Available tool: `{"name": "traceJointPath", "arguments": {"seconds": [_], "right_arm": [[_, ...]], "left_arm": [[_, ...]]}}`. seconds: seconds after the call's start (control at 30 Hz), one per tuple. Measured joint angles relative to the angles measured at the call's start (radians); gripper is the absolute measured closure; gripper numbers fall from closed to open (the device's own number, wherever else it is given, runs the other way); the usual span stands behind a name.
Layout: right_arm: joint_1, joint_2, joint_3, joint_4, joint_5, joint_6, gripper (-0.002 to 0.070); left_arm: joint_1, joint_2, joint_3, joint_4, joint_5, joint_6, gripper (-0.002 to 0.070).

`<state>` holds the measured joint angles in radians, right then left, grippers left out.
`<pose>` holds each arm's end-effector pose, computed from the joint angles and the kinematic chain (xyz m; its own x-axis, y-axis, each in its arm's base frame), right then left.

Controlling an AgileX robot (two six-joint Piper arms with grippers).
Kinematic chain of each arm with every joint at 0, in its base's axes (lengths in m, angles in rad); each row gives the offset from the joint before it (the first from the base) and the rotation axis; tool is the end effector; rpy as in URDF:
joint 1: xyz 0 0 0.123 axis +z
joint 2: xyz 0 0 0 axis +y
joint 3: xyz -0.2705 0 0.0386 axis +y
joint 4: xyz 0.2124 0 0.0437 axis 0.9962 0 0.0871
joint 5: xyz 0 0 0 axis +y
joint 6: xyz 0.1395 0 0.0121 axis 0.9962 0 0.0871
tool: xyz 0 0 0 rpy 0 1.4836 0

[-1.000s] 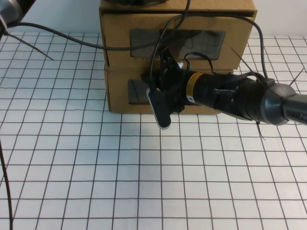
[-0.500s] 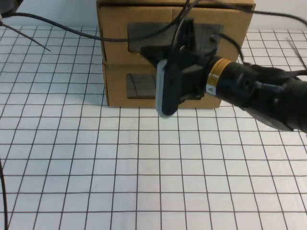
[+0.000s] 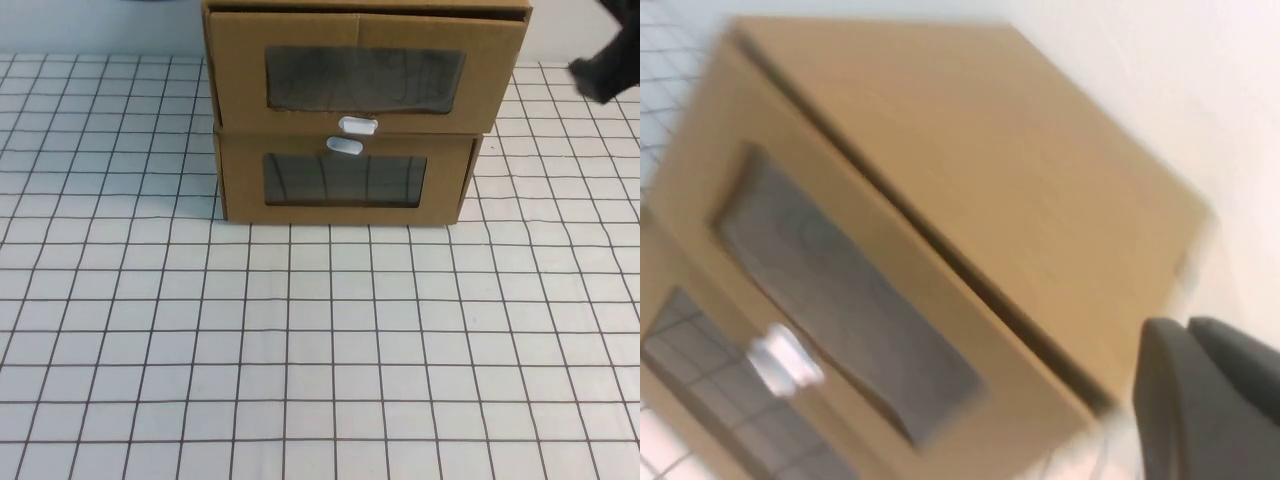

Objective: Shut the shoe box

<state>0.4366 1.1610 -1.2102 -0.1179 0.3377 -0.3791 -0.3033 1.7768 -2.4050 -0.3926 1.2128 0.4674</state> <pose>0.2513 0.1112 0.4128 0.0246 -0.5079 -0.8611 -0.4266 0.7736 -0.4685 0.3245 -0.1541 0.4807 -0.2249 0.3812 -0.8967 0.6909 0.7113 0.1291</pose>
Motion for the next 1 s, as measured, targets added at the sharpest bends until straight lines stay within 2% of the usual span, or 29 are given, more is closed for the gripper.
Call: {"name": "traceJointPath", "arguments": {"seconds": [0.17, 0.27, 0.5, 0.7, 1.0], "right_arm": [[-0.159, -0.119, 0.035, 0.002, 0.068, 0.345, 0.0691], [-0.202, -0.193, 0.084, 0.005, 0.081, 0.484, 0.0691], [-0.212, -0.354, 0.232, 0.013, 0.202, 0.563, 0.0691], [-0.212, -0.624, 0.42, 0.03, 0.156, 0.57, 0.0691], [-0.214, -0.84, 0.718, 0.105, 0.175, 0.568, 0.0691]], "left_arm": [[0.002, -0.076, 0.01, 0.015, 0.055, -0.049, 0.0677], [0.002, -0.132, 0.054, -0.008, 0.059, -0.07, 0.0677], [0.002, -0.342, 0.265, -0.018, 0.061, -0.087, 0.0677], [0.002, -0.606, 0.647, -0.038, -0.001, -0.087, 0.0677], [0.002, -1.123, 1.434, -0.054, -0.423, -0.087, 0.0677]]}}
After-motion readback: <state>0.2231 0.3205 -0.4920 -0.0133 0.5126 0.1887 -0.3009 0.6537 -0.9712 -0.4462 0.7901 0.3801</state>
